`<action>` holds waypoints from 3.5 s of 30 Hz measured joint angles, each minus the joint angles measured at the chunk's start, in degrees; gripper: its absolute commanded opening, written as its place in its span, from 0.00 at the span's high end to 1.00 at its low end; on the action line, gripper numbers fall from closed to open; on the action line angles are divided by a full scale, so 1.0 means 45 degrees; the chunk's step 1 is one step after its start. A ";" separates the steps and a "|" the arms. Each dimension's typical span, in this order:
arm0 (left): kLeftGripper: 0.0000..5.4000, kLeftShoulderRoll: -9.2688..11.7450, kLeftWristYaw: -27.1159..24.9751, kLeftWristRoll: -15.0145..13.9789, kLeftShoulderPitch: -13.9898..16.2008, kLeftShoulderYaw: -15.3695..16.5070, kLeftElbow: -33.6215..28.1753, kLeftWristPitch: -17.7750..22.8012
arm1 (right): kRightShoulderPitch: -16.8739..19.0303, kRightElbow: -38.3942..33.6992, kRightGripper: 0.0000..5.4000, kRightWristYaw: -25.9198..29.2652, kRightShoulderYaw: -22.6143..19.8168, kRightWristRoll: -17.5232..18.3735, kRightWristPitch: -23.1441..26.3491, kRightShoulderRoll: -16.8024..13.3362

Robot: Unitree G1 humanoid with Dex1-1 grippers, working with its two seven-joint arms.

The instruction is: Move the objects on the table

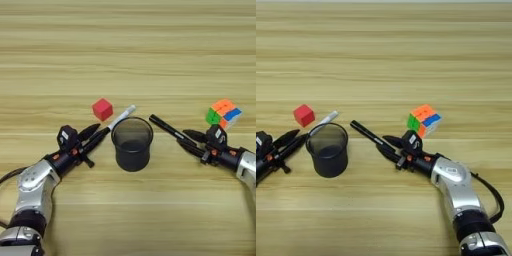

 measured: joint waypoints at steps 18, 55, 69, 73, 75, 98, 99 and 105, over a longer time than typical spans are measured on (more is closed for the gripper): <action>0.38 -0.0013 -0.0090 -0.0139 0.0058 0.0129 -0.0552 0.0505 | 0.0072 -0.1617 0.23 0.0138 -0.0177 0.0373 0.0180 0.0036; 0.01 -0.0067 -0.0222 -0.0172 0.0718 0.0105 -0.3224 0.1552 | 0.0116 -0.4170 0.00 -0.1366 0.0171 0.0070 0.1427 0.0257; 0.01 -0.0344 -0.0091 -0.0072 0.0554 -0.0401 -0.3283 0.1534 | -0.0016 -0.4389 0.00 -0.1885 0.0797 -0.0218 0.1917 0.0641; 0.01 -0.0344 -0.0102 -0.0074 0.0554 -0.0497 -0.3480 0.1535 | -0.0018 -0.4705 0.00 -0.1768 0.1109 -0.0224 0.1990 0.0838; 0.01 -0.0343 -0.0107 -0.0075 0.0580 -0.0544 -0.3677 0.1543 | -0.0019 -0.4807 0.00 -0.1659 0.1325 -0.0224 0.2093 0.0852; 0.01 0.0032 -0.0707 -0.0098 0.1723 -0.1612 -0.6187 0.2376 | 0.0907 -0.6470 0.00 0.0338 0.1500 0.0381 0.2258 -0.0319; 0.01 0.0042 -0.0689 -0.0098 0.1723 -0.1611 -0.6187 0.2376 | 0.0894 -0.6427 0.00 0.0215 0.1447 0.0381 0.2257 -0.0305; 0.01 0.0047 -0.0522 -0.0094 0.1695 -0.1577 -0.6091 0.2342 | 0.0474 -0.5742 0.00 -0.0521 0.1139 0.0231 0.2186 -0.0206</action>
